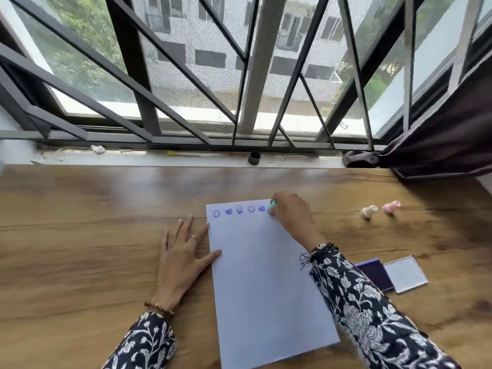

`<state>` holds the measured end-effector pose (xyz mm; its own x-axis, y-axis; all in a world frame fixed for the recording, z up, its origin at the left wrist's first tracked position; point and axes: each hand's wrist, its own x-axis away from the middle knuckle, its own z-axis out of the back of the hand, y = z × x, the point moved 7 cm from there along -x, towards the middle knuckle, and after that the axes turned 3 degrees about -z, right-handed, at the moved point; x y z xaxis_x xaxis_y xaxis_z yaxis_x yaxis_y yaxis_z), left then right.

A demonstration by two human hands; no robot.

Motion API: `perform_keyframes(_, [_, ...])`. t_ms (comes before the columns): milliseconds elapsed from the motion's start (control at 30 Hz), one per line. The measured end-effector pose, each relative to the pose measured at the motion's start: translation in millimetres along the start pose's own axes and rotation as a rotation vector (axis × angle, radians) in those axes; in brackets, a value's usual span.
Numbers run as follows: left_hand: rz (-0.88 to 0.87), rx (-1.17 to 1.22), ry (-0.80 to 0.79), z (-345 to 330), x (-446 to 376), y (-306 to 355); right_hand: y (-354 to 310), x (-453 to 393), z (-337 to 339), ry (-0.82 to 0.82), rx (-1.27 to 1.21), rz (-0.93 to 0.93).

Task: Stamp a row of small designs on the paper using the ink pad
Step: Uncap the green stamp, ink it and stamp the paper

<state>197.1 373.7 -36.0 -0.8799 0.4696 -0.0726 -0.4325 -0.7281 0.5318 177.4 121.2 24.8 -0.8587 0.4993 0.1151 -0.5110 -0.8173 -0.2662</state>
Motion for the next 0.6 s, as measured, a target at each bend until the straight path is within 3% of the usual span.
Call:
perform_keyframes(67, [0.003, 0.005, -0.006, 1.5, -0.8, 1.1, 17.0, -0.4, 5.4, -0.065, -0.299, -0.104])
perform_keyframes(167, [0.019, 0.027, -0.055, 4.1, -2.3, 3.2, 53.6, 20.4, 11.1, -0.077, -0.968, -0.327])
perform_keyframes(233, [0.060, 0.086, -0.070, 9.2, -2.9, 7.2, 74.5, 43.2, 11.2, -0.103, -1.235, -0.404])
perform_keyframes(400, [-0.054, 0.060, -0.030, 12.0, 2.0, 74.1, 127.2, 101.5, 21.6, -0.091, -1.446, -0.462])
perform_keyframes(500, [-0.193, 0.234, -0.181, -21.6, 15.3, 146.0, 151.5, 128.4, 22.7, -0.116, -1.469, -0.442])
perform_keyframes(600, [-0.341, 0.192, -0.316, -58.9, 26.0, 209.8, 173.8, 143.9, 20.7, -0.112, -1.514, -0.460])
